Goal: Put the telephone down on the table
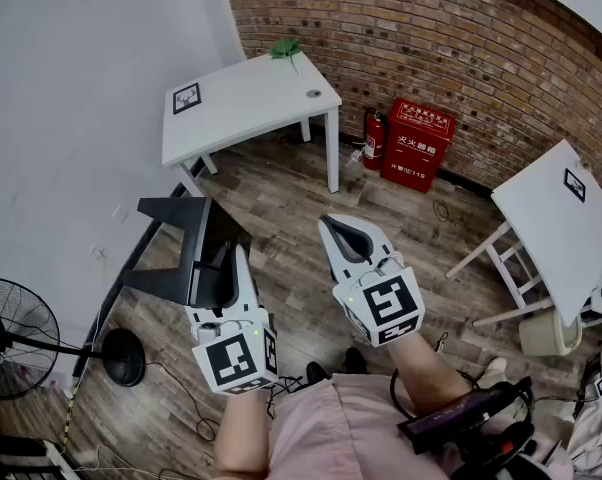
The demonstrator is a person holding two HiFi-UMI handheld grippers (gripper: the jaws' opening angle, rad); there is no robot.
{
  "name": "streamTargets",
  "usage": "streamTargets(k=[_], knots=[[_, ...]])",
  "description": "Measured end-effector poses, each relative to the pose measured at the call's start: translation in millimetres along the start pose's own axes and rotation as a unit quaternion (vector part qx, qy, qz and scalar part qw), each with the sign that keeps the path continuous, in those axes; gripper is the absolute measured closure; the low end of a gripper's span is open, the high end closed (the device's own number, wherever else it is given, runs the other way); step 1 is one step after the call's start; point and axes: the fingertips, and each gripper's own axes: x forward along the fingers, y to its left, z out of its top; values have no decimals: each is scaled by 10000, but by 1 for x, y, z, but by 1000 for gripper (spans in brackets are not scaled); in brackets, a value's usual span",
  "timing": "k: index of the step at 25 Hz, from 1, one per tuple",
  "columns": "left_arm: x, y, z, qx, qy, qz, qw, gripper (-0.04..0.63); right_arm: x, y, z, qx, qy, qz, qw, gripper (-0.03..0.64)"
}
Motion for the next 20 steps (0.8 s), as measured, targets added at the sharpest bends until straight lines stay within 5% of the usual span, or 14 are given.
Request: streamTargets(k=[12,15,20], knots=[[3,-26,-11,25,206,-478,9986,426,-3,-3,-5,-30,41,185,9998,614],[7,-35,-15,-14,371,-925,9950,428,-5,-7,2,90,-95,403,9991,614],[15,-53,-22,-401,661,-2155,9734,428,-7,-7,21,530,-343,1474,9871,452]])
